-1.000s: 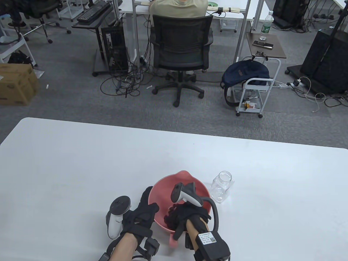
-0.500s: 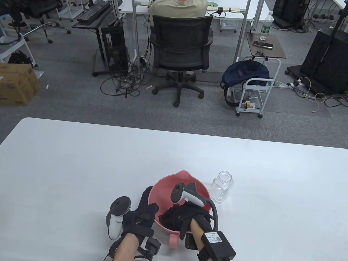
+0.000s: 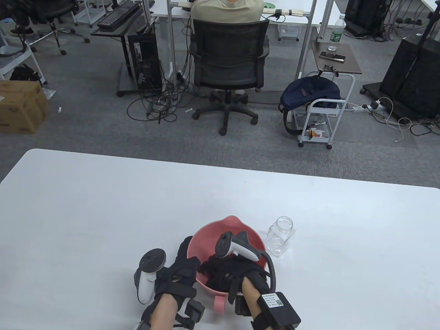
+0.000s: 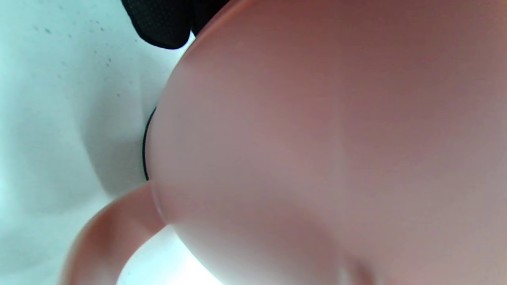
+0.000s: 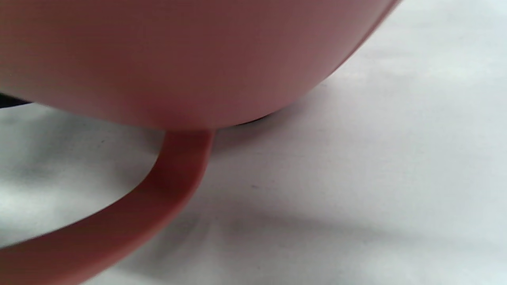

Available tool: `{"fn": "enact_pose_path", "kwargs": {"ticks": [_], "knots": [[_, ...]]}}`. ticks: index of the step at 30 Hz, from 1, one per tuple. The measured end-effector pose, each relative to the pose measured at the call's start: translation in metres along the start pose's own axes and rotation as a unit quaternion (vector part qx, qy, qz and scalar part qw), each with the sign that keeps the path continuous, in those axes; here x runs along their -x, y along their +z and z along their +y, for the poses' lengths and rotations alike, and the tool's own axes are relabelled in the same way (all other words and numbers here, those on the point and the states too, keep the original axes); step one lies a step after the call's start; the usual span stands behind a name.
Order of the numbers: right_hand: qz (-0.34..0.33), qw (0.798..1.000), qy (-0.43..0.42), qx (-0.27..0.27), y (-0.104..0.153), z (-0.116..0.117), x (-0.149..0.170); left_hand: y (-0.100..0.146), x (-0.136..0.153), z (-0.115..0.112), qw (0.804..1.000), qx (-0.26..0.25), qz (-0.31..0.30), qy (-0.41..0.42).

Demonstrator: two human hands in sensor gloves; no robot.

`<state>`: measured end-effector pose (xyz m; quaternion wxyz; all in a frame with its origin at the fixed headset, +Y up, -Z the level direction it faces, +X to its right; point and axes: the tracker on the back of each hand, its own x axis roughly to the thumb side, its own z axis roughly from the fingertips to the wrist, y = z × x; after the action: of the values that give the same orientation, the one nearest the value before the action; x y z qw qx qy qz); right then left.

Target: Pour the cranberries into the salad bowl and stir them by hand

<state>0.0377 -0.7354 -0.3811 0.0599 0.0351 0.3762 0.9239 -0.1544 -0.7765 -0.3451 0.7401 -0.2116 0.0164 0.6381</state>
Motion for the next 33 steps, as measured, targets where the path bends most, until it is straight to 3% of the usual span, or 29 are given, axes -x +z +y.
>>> {"fn": "enact_pose_path", "kwargs": {"ticks": [13,24,33], "knots": [[0.033,0.999,-0.024,0.001,-0.0011,0.0007,0.0037,0.0032,-0.0021,-0.0003,1.0,-0.012,0.02,-0.015],[0.082,0.996,0.023,0.04,0.0021,-0.0033,0.0041,0.0032,-0.0023,0.0,0.999,-0.013,0.025,-0.018],[0.065,0.997,0.022,0.028,-0.0006,-0.0015,0.0028,0.0026,-0.0017,-0.0006,0.999,-0.017,0.025,-0.015]]}}
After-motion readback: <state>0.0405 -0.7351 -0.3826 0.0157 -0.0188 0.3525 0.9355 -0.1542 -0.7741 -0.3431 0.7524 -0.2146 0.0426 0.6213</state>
